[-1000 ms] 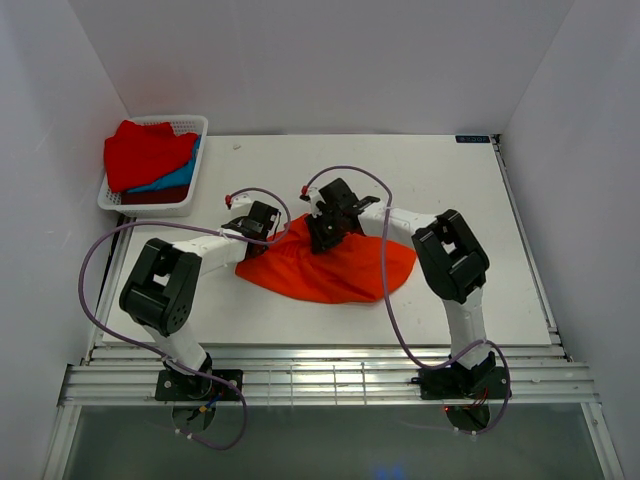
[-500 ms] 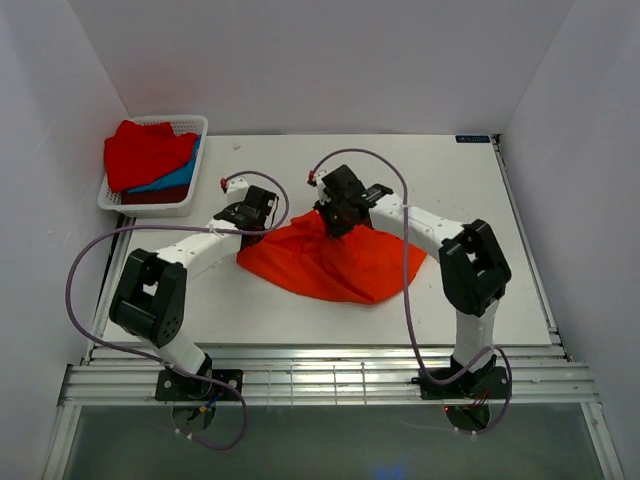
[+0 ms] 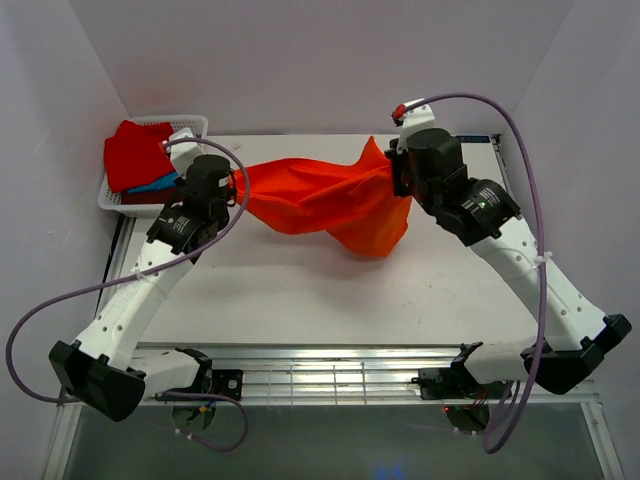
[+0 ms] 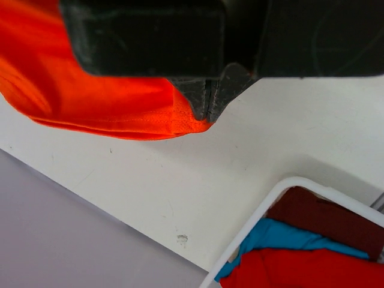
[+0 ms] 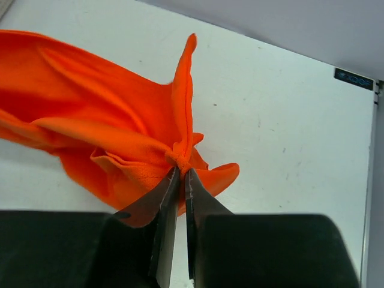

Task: Fold and stack the t-shirts
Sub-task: Flatten the tshirt out

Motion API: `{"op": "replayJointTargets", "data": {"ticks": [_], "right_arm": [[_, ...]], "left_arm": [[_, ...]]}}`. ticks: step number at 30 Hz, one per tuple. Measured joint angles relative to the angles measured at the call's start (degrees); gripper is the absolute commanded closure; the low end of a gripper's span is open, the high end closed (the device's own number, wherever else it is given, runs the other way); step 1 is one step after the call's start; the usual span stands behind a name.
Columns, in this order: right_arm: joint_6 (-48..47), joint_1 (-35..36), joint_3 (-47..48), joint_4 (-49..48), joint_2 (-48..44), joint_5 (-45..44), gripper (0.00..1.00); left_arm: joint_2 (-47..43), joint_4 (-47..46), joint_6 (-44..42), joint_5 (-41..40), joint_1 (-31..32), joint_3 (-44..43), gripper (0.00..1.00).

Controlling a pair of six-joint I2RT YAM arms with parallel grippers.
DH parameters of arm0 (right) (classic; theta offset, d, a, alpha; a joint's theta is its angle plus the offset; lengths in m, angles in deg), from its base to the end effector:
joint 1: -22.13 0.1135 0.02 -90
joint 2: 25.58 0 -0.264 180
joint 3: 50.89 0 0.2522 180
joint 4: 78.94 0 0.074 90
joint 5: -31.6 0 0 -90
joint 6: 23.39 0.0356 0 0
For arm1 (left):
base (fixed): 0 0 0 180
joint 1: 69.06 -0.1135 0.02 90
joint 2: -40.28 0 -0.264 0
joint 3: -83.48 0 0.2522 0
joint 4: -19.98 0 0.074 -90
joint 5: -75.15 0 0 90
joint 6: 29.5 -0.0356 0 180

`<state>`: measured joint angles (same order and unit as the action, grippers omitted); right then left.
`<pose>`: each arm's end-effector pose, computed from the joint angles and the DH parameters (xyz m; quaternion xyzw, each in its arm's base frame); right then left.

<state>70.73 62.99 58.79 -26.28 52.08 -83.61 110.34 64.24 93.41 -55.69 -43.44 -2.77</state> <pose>0.2193 0.1696 0.4677 -0.1351 0.8008 0.0466 0.5817 0.2456 -0.0920 0.3845 -0.2302 0.7906 0.0253 0.5669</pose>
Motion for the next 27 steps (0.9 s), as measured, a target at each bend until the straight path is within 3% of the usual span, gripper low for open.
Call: {"op": "replayJointTargets", "data": {"ticks": [5, 6, 9, 18, 20, 21, 22, 27], "right_arm": [[1.49, -0.02, -6.29, 3.04, -4.61, -6.58, 0.85], [2.05, -0.07, -7.98, 3.61, -5.09, -7.69, 0.77], [4.59, -0.59, -14.05, 5.2, -6.43, -9.97, 0.65], [9.51, -2.12, -25.42, 5.49, -7.26, -10.4, 0.76], [10.12, -2.12, -27.93, 3.5, -7.65, -8.24, 0.66], [10.29, -2.12, -29.68, 1.57, -7.93, -6.71, 0.55], [10.51, -2.12, -31.41, 0.13, -8.13, -4.74, 0.51], [10.69, -2.12, -40.11, -10.16, -5.01, 6.6, 0.38]], "left_arm": [[-4.7, 2.93, -0.35, -2.49, 0.0, 0.11, 1.0], [-5.27, 3.13, -0.31, -2.89, 0.0, 0.55, 1.0], [-6.49, 4.33, 0.44, -3.26, 0.0, 3.48, 1.0], [-5.35, 7.32, 4.11, 1.68, 0.0, 13.81, 1.0], [-5.4, 7.48, 4.52, 2.47, 0.0, 14.67, 1.0], [-5.44, 7.5, 4.66, 2.69, 0.0, 14.97, 1.0], [-5.46, 7.48, 4.72, 2.91, 0.0, 15.23, 1.0], [-5.49, 7.43, 5.09, 4.13, 0.0, 15.78, 1.0]]}}
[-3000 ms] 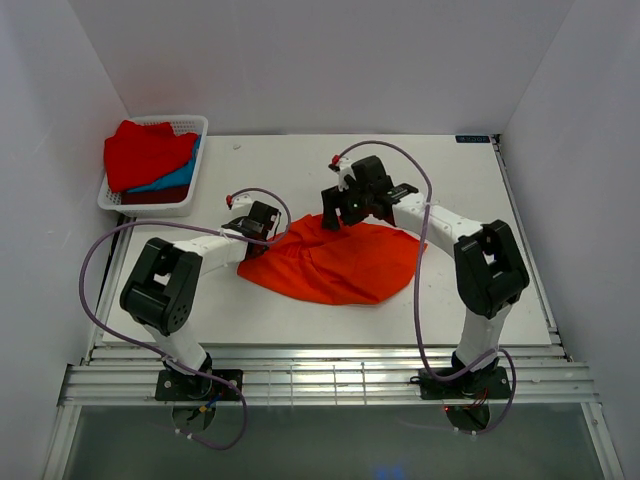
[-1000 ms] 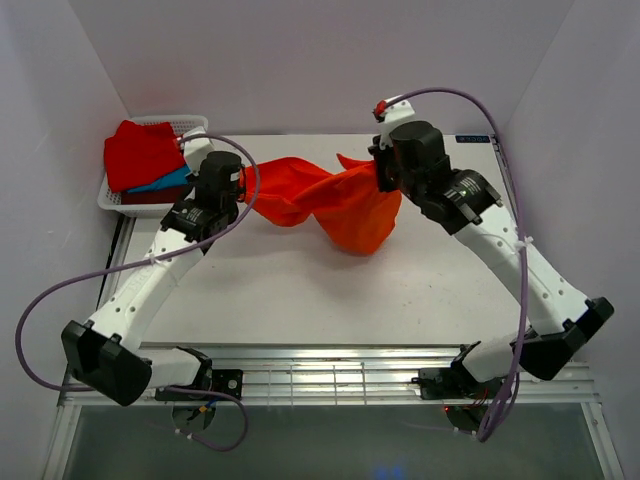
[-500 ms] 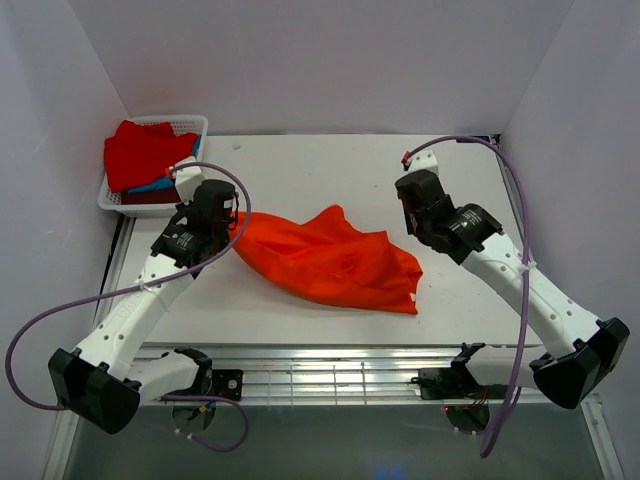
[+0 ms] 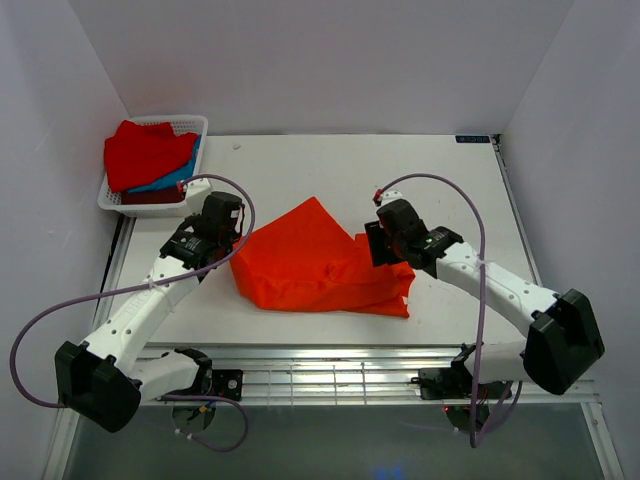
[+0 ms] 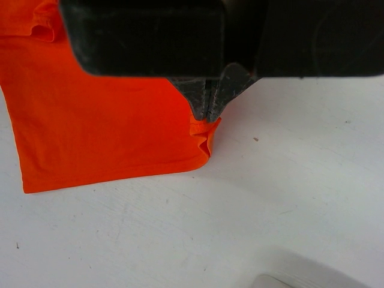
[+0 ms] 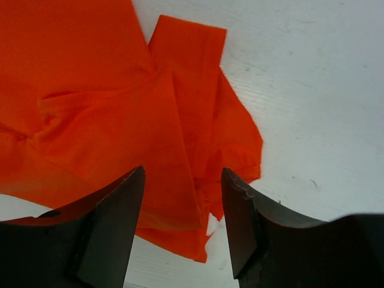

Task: Fold and stack the t-shirts
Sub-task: Flatten the tshirt out

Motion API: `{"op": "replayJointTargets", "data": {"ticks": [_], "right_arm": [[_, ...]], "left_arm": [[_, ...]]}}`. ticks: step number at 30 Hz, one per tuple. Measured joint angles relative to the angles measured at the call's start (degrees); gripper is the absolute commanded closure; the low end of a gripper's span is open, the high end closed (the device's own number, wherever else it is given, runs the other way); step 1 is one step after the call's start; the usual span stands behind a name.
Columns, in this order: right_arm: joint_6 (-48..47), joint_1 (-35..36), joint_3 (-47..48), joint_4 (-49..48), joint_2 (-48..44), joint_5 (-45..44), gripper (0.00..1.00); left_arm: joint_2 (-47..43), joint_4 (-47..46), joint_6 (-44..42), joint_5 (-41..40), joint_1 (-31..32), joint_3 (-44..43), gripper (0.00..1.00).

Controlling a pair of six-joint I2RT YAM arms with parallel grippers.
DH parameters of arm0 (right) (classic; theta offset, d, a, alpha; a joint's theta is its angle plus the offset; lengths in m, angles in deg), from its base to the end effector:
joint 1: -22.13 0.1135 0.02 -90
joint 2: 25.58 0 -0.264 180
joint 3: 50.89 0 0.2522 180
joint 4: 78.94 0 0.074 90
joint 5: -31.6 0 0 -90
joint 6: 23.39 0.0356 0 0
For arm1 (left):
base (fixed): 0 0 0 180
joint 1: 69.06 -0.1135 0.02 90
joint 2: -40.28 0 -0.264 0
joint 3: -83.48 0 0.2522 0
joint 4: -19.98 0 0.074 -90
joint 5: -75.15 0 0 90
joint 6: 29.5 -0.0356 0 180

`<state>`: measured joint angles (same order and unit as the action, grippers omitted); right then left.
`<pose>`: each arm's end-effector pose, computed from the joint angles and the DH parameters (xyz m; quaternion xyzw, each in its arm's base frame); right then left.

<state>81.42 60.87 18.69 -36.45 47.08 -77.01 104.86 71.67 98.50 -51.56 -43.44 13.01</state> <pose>0.2166 0.1592 0.2750 -0.1296 0.9064 0.0344 0.4005 0.2157 -0.0798 0.3043 -0.2126 0.8615 0.0597 0.4572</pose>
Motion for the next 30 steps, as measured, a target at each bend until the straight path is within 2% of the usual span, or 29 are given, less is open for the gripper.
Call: {"op": "replayJointTargets", "data": {"ticks": [6, 11, 14, 15, 17, 18, 20, 23, 25, 30], "right_arm": [[-1.49, 0.0, 0.04, -7.82, 10.99, 5.77, 0.38], [-3.56, -0.02, 4.9, -10.4, 18.14, 6.43, 0.43], [-4.44, -0.02, 6.47, -11.47, 19.02, 6.34, 0.52], [-4.66, -0.02, 6.67, -11.76, 19.02, 6.25, 0.6], [-5.14, -0.02, 6.73, -12.35, 18.99, 6.1, 0.68], [-5.18, -0.02, 6.73, -12.33, 18.99, 6.03, 0.75], [-5.25, -0.02, 6.73, -12.33, 18.95, 5.88, 0.8], [-5.38, -0.02, 6.71, -12.33, 18.69, 5.88, 0.79], [-5.42, -0.02, 6.67, -12.33, 18.64, 5.46, 0.7], [-5.81, -0.15, 6.67, -12.2, 18.69, 3.87, 0.59]], "left_arm": [[0.02, -0.02, 0.0, 0.52, 0.0, 0.0, 1.0], [0.02, -0.02, -0.02, 0.52, 0.0, 0.02, 1.0], [0.02, -0.02, -0.02, 0.5, 0.0, 0.02, 1.0], [0.02, -0.02, -0.02, 0.5, 0.0, 0.02, 1.0], [0.04, -0.02, -0.04, 0.52, 0.0, 0.02, 1.0], [0.11, -0.02, -0.02, 0.5, 0.0, 0.02, 1.0], [0.35, -0.02, -0.02, 0.52, 0.0, 0.02, 1.0], [0.87, -0.02, -0.02, 0.57, 0.0, 0.02, 1.0], [0.96, -0.02, -0.02, 0.59, 0.0, 0.02, 1.0], [0.96, -0.02, -0.04, 0.63, 0.0, 0.04, 1.0]]}}
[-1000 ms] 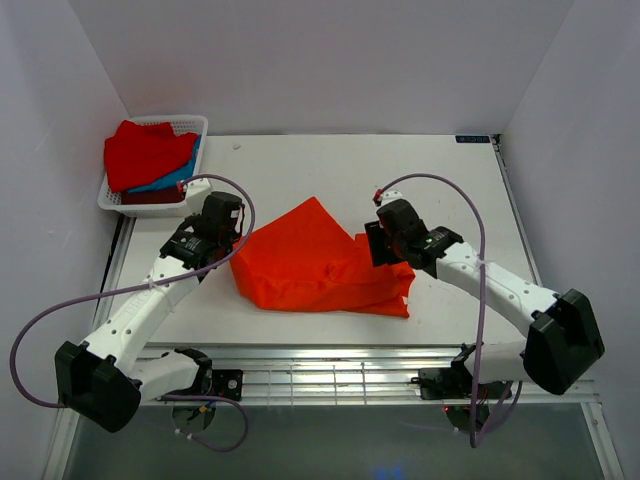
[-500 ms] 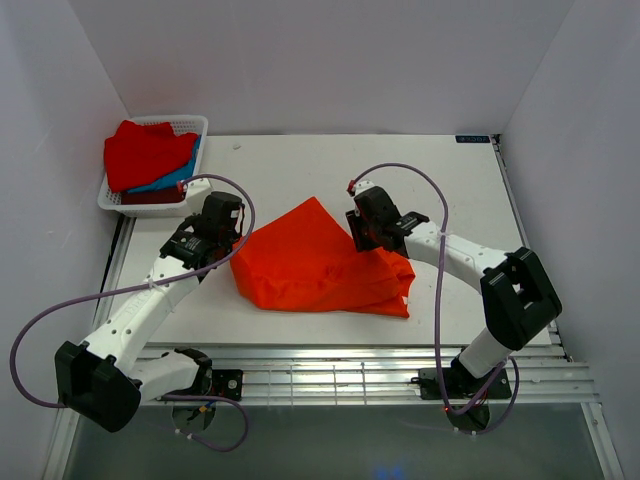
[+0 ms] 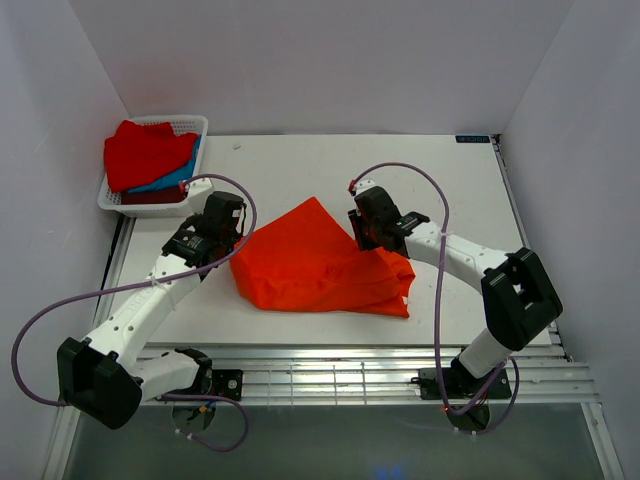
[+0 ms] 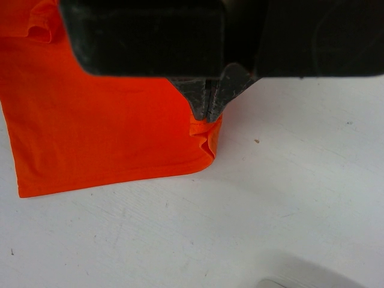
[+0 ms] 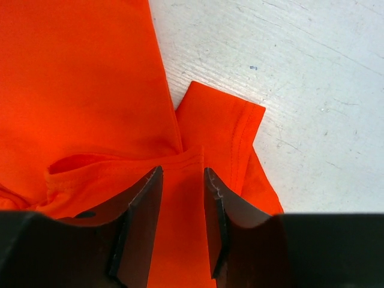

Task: Fold and stack the t-shirts
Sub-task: Flatten the tshirt out

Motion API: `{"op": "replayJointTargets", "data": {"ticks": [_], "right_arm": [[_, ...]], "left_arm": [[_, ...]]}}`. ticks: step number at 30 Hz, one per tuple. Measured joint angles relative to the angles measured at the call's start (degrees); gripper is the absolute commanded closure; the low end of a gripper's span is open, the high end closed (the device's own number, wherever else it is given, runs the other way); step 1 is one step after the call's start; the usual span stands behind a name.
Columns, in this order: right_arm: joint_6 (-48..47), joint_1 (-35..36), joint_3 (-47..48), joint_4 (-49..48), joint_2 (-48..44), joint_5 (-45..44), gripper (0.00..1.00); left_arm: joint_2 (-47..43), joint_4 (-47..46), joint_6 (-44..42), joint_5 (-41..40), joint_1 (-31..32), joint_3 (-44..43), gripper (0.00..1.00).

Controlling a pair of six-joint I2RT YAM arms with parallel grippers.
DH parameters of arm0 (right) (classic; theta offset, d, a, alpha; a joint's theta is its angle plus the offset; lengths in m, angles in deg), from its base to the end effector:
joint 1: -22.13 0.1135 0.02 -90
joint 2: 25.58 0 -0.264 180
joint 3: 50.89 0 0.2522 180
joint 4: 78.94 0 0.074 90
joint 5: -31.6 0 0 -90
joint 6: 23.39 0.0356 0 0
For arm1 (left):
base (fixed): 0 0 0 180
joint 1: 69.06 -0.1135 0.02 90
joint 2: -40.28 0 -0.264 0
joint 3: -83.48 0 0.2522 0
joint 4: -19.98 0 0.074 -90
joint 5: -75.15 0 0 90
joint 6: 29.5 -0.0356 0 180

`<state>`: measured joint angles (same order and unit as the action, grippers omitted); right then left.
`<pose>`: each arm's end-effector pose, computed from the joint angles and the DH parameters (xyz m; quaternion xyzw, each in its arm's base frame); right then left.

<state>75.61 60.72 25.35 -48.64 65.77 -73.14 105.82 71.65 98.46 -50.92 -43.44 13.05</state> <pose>0.2760 0.2086 0.2345 -0.1873 0.8996 0.0432 0.3921 0.2186 -0.0816 0.3004 -0.2084 0.8667 0.0602 0.4493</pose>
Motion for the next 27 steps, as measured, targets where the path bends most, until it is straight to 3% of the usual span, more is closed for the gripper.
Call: {"op": "replayJointTargets", "data": {"ticks": [11, 14, 18, 27], "right_arm": [[0.02, -1.27, 0.11, 0.46, 2.36, -0.72, 0.6], [0.0, -1.31, 0.11, 0.46, 2.4, -0.57, 0.69], [-0.07, -1.29, 0.11, 0.46, 2.4, -0.28, 0.91], [-0.24, -1.38, 0.11, 0.68, 1.36, 0.79, 0.92]], "left_arm": [[-0.02, 0.0, -0.02, 0.09, 0.0, 0.04, 1.0], [-0.02, 0.0, -0.04, 0.07, 0.0, 0.04, 1.0], [-0.2, 0.0, -0.04, 0.07, 0.0, 0.07, 1.0], [-0.24, 0.0, -0.04, 0.07, 0.0, 0.07, 1.0]]}}
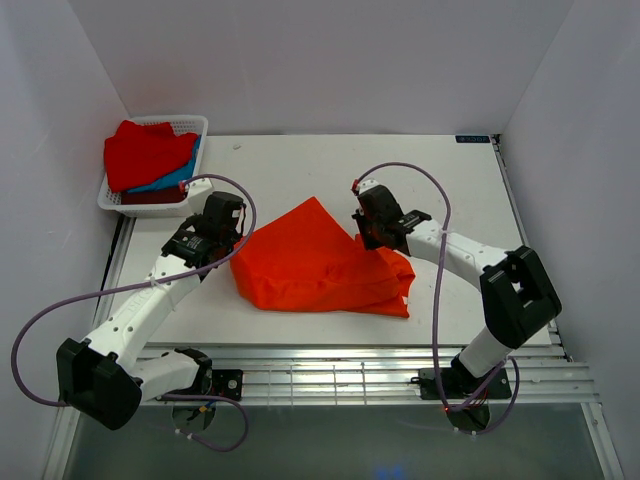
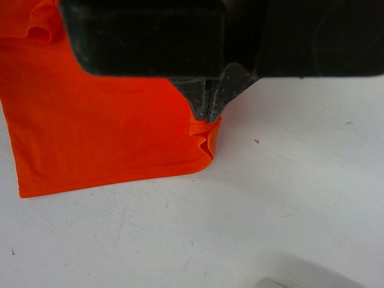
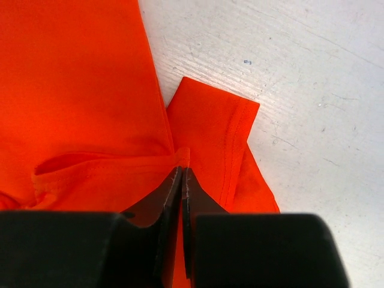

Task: Fold and stack the t-shirts
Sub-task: Flatten the tshirt out

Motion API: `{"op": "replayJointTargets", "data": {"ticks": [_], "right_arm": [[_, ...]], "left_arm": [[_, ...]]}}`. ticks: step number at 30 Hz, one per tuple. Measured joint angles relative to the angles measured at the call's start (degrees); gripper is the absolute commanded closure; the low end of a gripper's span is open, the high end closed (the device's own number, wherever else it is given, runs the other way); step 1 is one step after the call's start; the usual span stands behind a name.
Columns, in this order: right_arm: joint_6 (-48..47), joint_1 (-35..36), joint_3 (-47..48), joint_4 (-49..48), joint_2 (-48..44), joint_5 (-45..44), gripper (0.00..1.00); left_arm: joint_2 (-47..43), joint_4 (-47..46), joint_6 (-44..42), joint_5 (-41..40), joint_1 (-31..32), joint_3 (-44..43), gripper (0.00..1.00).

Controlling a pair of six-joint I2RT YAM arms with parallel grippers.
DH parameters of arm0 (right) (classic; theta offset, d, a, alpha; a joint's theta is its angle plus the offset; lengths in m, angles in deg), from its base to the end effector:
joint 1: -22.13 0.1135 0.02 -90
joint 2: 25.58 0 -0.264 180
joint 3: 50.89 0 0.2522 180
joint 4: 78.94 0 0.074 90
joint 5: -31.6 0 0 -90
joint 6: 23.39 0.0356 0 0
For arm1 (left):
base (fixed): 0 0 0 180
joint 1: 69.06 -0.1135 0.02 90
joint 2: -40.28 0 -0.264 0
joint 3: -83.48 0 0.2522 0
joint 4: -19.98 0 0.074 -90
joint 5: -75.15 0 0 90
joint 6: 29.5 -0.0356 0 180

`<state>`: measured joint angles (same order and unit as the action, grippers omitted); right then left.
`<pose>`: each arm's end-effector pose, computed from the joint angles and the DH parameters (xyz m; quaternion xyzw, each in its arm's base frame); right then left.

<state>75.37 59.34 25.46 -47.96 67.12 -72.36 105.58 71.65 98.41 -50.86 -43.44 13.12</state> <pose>0.2824 0.2036 0.2264 -0.1843 0.9071 0.0368 0.3767 0.2178 -0.0812 0.3009 -0.2082 0.8664 0.0591 0.4501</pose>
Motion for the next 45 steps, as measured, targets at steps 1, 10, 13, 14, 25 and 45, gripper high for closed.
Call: {"op": "replayJointTargets", "data": {"ticks": [1, 10, 13, 14, 25, 45], "right_arm": [[-0.07, -0.04, 0.0, 0.11, -0.61, 0.07, 0.92], [-0.42, -0.26, 2.62, 4.17, -6.14, -1.4, 0.92], [-1.68, -0.96, 9.49, 8.72, -6.51, -3.69, 0.92], [-2.34, -1.4, 12.74, 10.14, -6.58, -4.44, 0.92], [-10.73, -10.95, 55.93, 19.06, -7.3, -8.48, 0.92], [-10.21, -10.58, 63.82, 28.94, -31.69, 5.22, 0.92]], "left_arm": [[0.0, 0.0, 0.0, 0.0, 0.0, 0.0, 1.0], [-0.11, -0.02, -0.13, -0.02, 0.0, 0.02, 1.0], [0.13, 0.28, -0.63, -0.24, 0.0, -0.74, 1.0], [0.46, 0.66, -0.87, -0.35, 0.0, -1.7, 1.0], [6.29, -4.04, -6.95, 0.37, 0.0, -26.82, 1.0], [-10.45, 0.39, -6.34, 38.16, 0.0, -40.65, 1.0]]}}
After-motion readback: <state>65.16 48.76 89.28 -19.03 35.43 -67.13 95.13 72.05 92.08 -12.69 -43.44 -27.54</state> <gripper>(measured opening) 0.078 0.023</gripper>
